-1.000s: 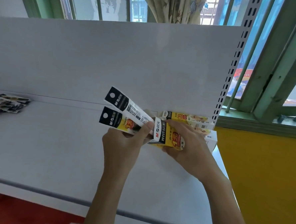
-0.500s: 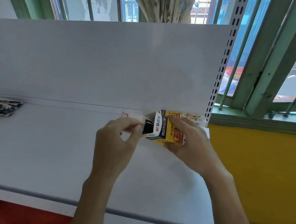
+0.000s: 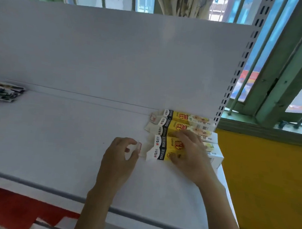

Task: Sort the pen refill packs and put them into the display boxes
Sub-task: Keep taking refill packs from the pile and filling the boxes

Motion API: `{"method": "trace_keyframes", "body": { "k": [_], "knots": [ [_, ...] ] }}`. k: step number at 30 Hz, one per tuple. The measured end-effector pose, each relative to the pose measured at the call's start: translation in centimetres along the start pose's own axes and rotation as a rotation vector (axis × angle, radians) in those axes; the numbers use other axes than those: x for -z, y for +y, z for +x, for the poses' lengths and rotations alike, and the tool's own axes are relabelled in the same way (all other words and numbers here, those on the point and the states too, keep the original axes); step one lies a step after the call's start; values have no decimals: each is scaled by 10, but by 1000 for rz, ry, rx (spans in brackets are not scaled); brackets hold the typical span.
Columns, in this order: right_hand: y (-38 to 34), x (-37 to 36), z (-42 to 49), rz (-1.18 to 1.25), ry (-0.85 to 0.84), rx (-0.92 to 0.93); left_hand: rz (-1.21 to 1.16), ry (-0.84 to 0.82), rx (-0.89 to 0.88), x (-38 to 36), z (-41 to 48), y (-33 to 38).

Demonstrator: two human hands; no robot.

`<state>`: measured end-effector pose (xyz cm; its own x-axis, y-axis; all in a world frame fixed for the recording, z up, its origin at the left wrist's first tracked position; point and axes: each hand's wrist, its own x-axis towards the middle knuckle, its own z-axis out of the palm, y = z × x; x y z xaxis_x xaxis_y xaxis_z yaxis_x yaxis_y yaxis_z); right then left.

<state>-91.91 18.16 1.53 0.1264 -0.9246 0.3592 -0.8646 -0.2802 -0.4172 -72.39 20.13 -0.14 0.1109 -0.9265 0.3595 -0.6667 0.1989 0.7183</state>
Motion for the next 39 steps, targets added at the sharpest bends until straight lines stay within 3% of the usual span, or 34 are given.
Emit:
{"method": "trace_keyframes", "body": {
  "k": [4, 6, 12, 15, 19, 29, 39],
  "knots": [
    [-29, -1, 4, 194, 214, 74, 50, 1, -15, 24, 0, -12],
    [-58, -12, 8, 252, 230, 81, 110, 29, -7, 47, -7, -25],
    [-174, -76, 13, 361, -8, 144, 323, 156, 79, 155, -44, -85],
    [-251, -115, 6, 374, -184, 234, 468, 282, 199, 227, -70, -122],
    [-346, -161, -9, 421, -285, 318, 544, 365, 343, 309, -109, -167],
    [-473, -240, -14, 463, -395, 391, 524, 416, 466, 408, -137, -255],
    [-540, -311, 75, 468, -387, 306, 415, 352, 389, 451, -44, -346]
  ]
}}
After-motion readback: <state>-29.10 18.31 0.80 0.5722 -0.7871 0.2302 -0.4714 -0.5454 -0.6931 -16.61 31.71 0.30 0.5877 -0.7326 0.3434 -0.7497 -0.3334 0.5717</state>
